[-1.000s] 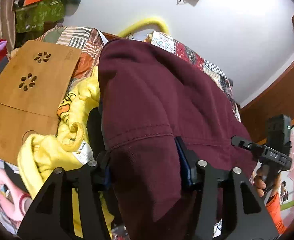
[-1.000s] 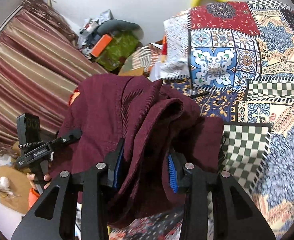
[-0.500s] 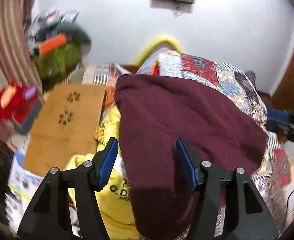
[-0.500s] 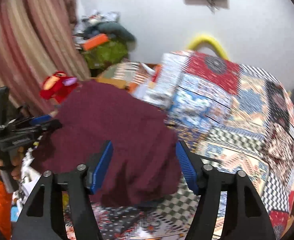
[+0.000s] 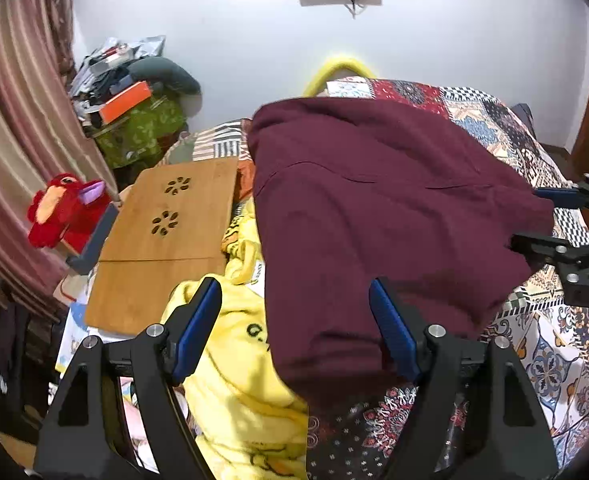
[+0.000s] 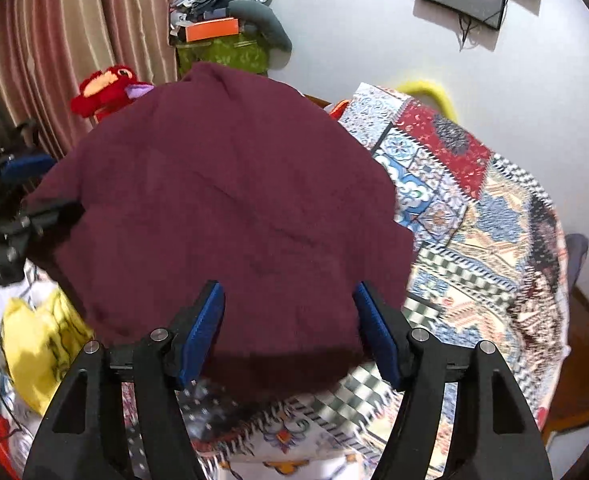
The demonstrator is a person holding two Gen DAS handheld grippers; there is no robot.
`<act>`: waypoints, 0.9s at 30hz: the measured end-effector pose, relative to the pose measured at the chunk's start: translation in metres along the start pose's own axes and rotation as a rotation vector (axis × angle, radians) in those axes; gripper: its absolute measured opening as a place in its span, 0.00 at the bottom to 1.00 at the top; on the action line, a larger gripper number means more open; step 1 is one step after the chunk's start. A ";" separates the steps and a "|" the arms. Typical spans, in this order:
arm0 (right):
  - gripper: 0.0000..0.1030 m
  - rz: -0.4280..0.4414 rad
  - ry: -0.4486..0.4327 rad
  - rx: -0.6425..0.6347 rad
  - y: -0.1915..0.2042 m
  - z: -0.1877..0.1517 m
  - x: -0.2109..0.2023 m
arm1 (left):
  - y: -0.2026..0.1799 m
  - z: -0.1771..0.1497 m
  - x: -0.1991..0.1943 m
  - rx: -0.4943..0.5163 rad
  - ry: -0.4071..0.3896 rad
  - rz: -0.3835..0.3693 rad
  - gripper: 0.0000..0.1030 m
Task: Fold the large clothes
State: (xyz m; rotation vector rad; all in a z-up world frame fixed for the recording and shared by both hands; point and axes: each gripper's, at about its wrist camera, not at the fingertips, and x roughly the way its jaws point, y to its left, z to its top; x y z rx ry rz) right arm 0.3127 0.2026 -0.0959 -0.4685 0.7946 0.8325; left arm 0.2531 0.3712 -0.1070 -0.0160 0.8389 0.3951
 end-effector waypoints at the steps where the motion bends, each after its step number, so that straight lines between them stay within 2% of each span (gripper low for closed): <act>1: 0.63 0.001 -0.006 0.004 -0.001 -0.003 -0.008 | 0.000 -0.001 -0.007 -0.006 -0.008 -0.004 0.74; 4: 0.63 -0.003 -0.031 0.033 -0.006 -0.007 -0.029 | -0.004 -0.005 -0.035 -0.025 -0.042 -0.020 0.74; 8: 0.63 -0.003 -0.108 0.069 -0.008 -0.015 -0.068 | -0.008 -0.009 -0.088 -0.042 -0.138 -0.033 0.74; 11: 0.63 0.014 -0.197 0.088 -0.007 -0.020 -0.112 | -0.016 -0.013 -0.135 -0.058 -0.224 -0.038 0.74; 16: 0.63 0.033 -0.394 0.104 0.006 -0.037 -0.197 | -0.028 -0.024 -0.215 -0.096 -0.383 -0.078 0.74; 19: 0.63 0.046 -0.515 0.120 0.015 -0.051 -0.243 | -0.041 -0.037 -0.261 -0.087 -0.493 -0.063 0.74; 23: 0.63 0.059 -0.646 0.124 0.032 -0.072 -0.289 | -0.066 -0.062 -0.316 -0.074 -0.627 -0.043 0.74; 27: 0.63 0.058 -0.734 0.142 0.046 -0.095 -0.318 | -0.081 -0.090 -0.349 -0.092 -0.716 -0.020 0.74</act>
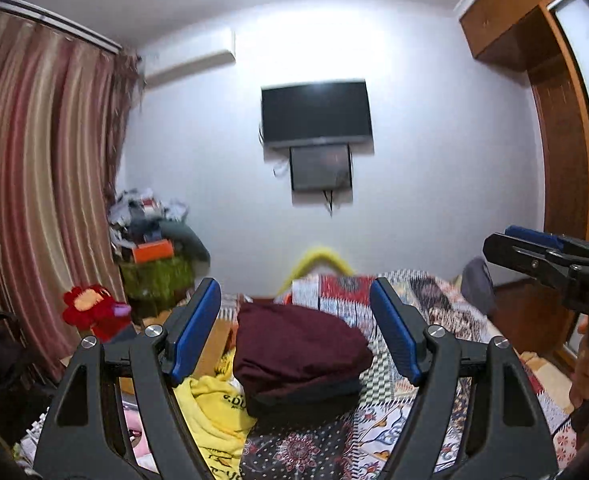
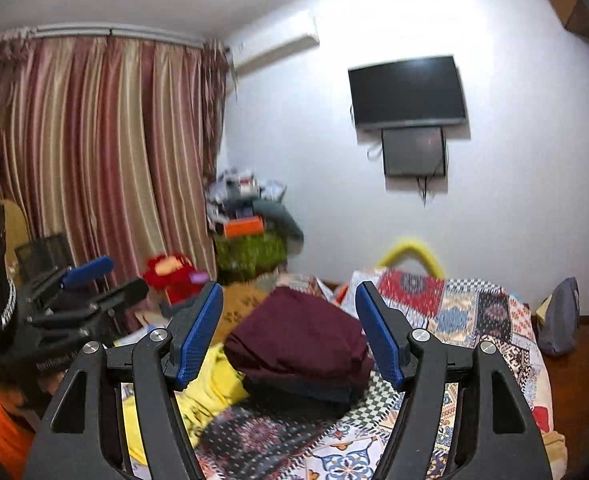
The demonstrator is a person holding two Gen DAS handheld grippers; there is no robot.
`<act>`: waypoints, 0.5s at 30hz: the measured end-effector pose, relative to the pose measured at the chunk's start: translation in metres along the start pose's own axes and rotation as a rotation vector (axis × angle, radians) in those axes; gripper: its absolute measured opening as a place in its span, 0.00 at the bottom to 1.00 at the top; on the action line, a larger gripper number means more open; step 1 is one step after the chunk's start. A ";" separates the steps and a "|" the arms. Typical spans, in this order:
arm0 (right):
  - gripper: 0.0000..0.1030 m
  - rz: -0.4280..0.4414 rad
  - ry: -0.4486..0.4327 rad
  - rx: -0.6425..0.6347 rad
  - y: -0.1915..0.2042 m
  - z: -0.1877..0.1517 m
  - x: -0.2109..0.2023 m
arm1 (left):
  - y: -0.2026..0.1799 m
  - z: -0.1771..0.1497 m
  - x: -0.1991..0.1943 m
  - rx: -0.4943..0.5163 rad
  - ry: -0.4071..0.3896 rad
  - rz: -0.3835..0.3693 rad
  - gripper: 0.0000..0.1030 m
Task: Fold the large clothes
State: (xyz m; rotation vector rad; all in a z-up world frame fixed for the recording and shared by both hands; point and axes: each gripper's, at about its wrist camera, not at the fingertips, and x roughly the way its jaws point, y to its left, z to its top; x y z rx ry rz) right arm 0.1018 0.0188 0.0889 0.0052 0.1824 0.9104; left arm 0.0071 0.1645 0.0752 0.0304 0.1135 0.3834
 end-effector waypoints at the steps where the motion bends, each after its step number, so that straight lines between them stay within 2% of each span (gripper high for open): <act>1: 0.63 0.001 -0.015 0.006 0.003 -0.002 -0.007 | -0.001 -0.002 -0.007 -0.013 -0.008 -0.002 0.74; 6: 0.67 -0.037 -0.051 -0.010 0.014 -0.016 -0.020 | -0.001 -0.016 -0.034 -0.064 -0.022 0.001 0.76; 12: 0.90 -0.092 -0.087 -0.002 0.019 -0.023 -0.026 | -0.003 -0.032 -0.044 -0.075 -0.019 0.057 0.95; 14: 1.00 -0.113 -0.090 -0.001 0.020 -0.023 -0.026 | -0.003 -0.034 -0.046 -0.082 -0.018 0.070 0.96; 15: 1.00 -0.125 -0.095 -0.003 0.020 -0.022 -0.024 | -0.002 -0.035 -0.045 -0.084 -0.016 0.075 0.97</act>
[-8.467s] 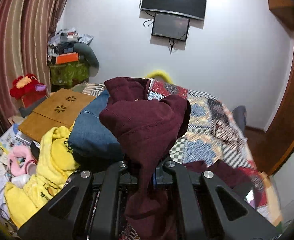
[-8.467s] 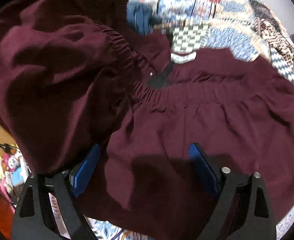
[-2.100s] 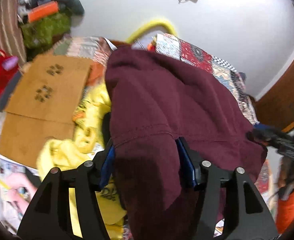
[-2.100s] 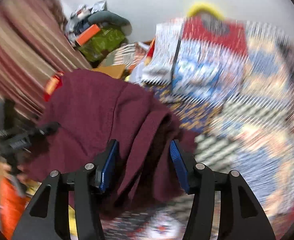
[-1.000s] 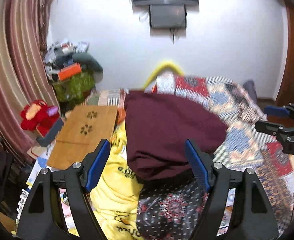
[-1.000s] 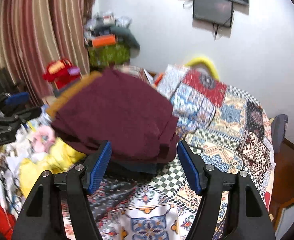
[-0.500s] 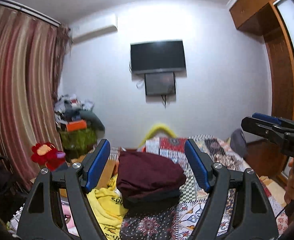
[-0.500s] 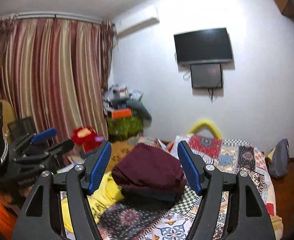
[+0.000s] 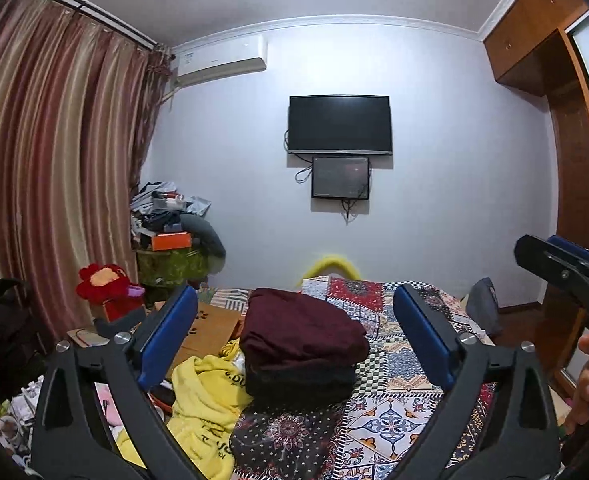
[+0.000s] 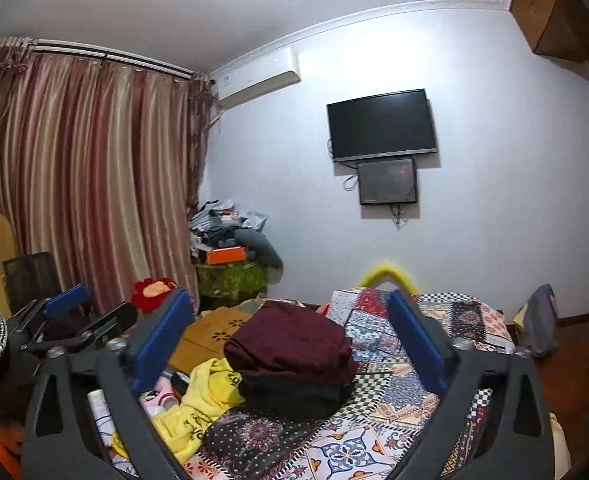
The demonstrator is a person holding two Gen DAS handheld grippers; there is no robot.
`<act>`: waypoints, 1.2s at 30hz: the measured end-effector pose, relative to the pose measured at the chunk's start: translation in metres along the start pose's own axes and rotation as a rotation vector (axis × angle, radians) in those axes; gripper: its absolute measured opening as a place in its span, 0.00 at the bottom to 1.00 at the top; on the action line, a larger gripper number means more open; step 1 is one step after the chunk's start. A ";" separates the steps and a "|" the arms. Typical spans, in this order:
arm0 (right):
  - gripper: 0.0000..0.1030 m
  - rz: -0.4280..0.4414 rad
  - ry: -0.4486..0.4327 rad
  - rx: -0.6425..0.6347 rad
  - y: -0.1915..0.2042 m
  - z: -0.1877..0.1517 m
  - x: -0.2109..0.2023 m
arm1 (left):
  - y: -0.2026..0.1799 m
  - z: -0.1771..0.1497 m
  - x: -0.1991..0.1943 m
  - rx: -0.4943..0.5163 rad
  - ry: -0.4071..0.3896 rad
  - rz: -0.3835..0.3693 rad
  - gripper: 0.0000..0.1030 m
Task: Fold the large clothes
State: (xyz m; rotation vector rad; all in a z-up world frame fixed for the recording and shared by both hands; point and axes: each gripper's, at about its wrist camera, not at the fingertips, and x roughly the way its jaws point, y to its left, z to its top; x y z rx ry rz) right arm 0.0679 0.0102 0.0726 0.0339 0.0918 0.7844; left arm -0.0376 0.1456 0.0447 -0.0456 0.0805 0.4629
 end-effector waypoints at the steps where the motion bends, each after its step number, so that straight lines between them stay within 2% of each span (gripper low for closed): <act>1: 1.00 -0.011 0.001 -0.002 0.000 0.000 0.000 | 0.001 -0.001 0.001 -0.003 0.003 0.003 0.97; 9: 1.00 -0.026 0.033 -0.005 -0.004 -0.002 0.011 | 0.005 -0.005 0.004 -0.009 0.016 0.011 0.97; 17: 1.00 -0.031 0.052 -0.013 -0.003 -0.016 0.002 | 0.003 -0.008 0.007 -0.001 0.022 0.015 0.98; 25: 1.00 -0.025 0.076 -0.007 -0.005 -0.017 0.002 | 0.006 -0.011 0.014 -0.023 0.048 -0.005 0.98; 36: 1.00 -0.031 0.105 -0.003 -0.005 -0.019 0.001 | -0.001 -0.018 0.021 0.001 0.060 0.010 0.98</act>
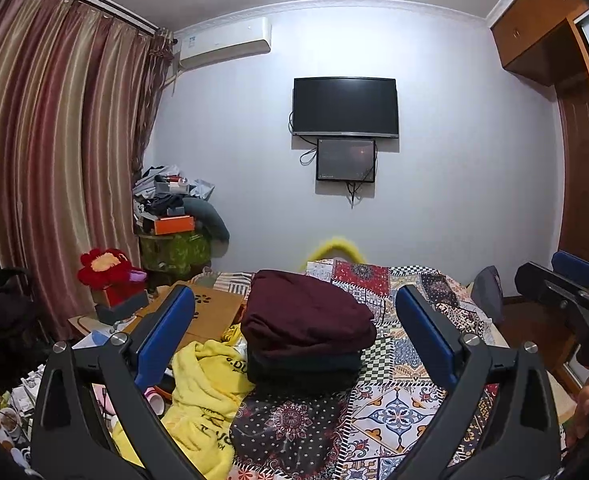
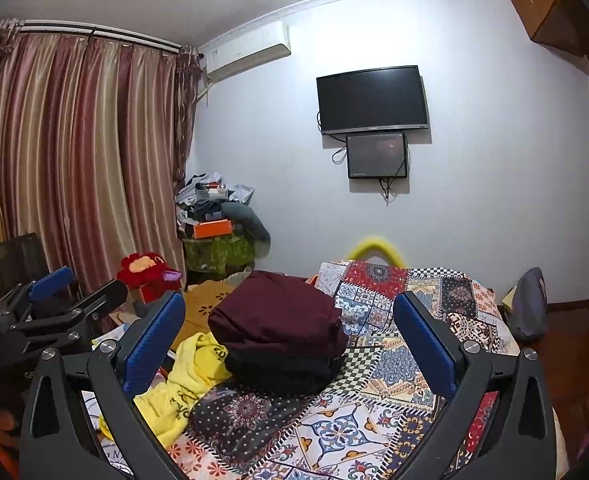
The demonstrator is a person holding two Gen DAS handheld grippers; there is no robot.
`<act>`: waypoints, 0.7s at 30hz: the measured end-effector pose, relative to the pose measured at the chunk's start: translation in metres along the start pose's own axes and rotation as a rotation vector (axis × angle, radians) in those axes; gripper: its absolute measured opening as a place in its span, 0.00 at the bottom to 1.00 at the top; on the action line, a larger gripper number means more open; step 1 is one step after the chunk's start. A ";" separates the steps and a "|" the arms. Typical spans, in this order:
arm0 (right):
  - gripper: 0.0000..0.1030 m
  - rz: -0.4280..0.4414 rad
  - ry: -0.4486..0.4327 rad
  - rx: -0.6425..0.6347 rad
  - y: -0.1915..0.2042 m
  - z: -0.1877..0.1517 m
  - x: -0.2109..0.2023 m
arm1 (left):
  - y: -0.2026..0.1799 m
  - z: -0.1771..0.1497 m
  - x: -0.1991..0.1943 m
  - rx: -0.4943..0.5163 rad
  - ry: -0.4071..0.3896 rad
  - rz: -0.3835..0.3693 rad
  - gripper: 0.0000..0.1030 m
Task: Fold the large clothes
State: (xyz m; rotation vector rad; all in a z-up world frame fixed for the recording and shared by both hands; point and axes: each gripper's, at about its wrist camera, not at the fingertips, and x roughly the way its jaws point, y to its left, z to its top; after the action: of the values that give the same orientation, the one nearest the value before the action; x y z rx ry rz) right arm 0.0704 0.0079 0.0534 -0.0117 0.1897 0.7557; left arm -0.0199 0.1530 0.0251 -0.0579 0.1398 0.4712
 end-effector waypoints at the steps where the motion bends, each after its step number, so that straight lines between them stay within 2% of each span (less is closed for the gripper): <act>1: 1.00 -0.001 0.002 0.000 0.000 0.001 -0.001 | 0.000 -0.001 0.000 0.000 0.001 0.003 0.98; 21: 1.00 -0.009 0.022 -0.006 0.000 0.002 0.001 | 0.000 -0.007 0.007 0.003 0.026 0.006 0.98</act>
State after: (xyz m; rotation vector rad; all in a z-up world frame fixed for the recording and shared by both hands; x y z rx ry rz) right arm 0.0715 0.0086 0.0554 -0.0259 0.2080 0.7477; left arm -0.0145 0.1550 0.0177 -0.0604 0.1658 0.4764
